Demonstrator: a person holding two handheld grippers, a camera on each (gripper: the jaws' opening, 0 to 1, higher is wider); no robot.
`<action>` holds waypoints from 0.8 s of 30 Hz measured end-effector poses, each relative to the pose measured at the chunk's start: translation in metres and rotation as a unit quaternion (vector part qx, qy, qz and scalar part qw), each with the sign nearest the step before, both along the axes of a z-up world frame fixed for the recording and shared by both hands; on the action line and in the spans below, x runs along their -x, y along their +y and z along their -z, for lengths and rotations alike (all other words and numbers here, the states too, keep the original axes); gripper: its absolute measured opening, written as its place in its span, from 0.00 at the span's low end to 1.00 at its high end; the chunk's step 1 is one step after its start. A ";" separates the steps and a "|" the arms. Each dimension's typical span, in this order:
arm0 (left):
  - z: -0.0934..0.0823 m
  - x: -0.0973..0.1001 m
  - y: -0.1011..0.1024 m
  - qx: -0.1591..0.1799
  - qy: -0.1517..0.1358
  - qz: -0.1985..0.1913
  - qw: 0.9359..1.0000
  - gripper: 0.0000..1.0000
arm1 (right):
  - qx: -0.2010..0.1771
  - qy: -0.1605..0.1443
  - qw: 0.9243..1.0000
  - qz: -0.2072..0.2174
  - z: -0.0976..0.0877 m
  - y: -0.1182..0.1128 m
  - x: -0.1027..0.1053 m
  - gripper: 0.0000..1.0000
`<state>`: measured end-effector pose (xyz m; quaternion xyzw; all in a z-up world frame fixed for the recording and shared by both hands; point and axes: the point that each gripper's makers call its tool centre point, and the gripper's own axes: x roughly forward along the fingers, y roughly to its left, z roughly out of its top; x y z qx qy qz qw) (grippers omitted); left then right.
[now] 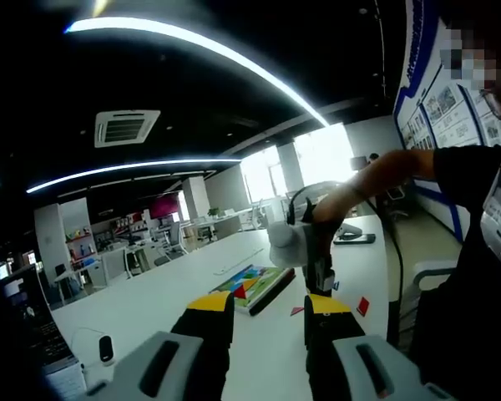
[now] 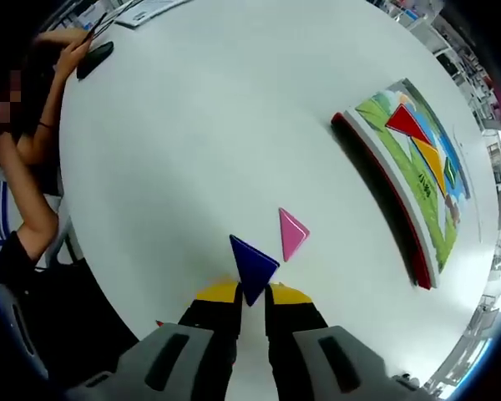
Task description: Pick up the tangram pieces one by one and place each piece onto its matching region on the pattern sheet, fitting the shapes together until the outline on the sheet is completely filled by the tangram pieces
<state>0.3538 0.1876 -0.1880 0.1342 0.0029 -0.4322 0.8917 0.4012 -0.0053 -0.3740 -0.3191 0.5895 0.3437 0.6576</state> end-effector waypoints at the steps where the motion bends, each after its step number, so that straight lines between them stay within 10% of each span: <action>1: 0.000 0.000 0.000 0.000 0.001 0.000 1.000 0.35 | -0.001 0.000 1.000 -0.004 0.000 0.000 0.000 0.13; 8: 0.000 -0.001 0.002 0.000 0.000 -0.003 1.000 0.35 | 0.008 -0.042 0.984 -0.172 -0.004 0.004 -0.014 0.26; 24: -0.003 0.002 -0.001 0.000 -0.008 0.007 1.000 0.35 | -0.038 -0.015 0.973 -0.229 -0.003 0.013 -0.020 0.26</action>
